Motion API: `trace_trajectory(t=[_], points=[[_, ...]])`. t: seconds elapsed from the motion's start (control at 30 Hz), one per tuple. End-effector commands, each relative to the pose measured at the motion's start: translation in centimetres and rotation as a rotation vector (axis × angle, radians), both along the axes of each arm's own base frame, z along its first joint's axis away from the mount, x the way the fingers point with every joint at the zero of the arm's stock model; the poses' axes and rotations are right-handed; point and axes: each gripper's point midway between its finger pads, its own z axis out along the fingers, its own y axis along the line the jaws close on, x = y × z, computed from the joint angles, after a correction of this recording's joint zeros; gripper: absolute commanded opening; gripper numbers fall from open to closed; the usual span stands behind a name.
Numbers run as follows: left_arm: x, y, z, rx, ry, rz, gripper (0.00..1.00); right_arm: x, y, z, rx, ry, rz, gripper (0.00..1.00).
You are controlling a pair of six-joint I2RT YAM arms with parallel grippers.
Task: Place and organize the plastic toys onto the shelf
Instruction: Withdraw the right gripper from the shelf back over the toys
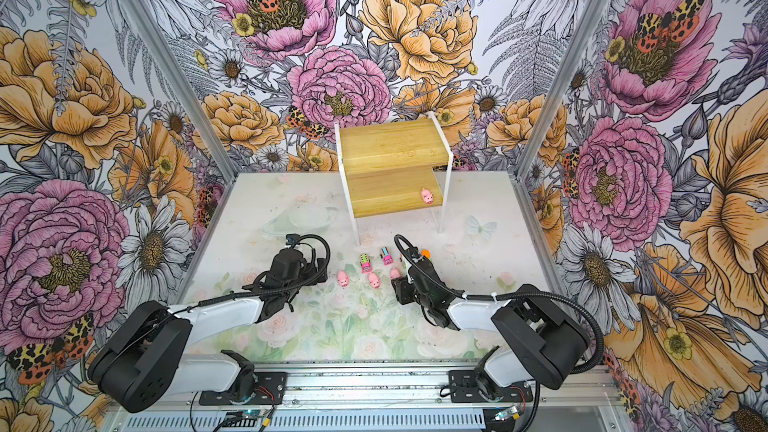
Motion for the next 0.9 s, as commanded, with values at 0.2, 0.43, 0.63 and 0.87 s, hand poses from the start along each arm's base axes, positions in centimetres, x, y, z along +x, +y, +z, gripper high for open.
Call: trace_trajectory(t=[0.2, 0.43, 0.63, 0.87], points=[[-0.6, -2.0, 0.1, -0.028, -0.005, -0.114, 0.99, 1.6, 1.4, 0.5, 0.018, -0.023, -0.017, 0.50], [-1.1, -2.9, -0.3, -0.045, 0.015, -0.164, 0.99, 1.7, 1.9, 0.1, 0.013, -0.013, -0.004, 0.47], [-1.8, -3.6, -0.6, -0.055, 0.030, -0.204, 0.99, 1.6, 2.0, -0.1, 0.011, -0.010, 0.000, 0.41], [-2.0, -3.9, -0.8, -0.050, 0.035, -0.220, 0.99, 1.5, 2.1, -0.3, 0.009, -0.006, 0.003, 0.33]])
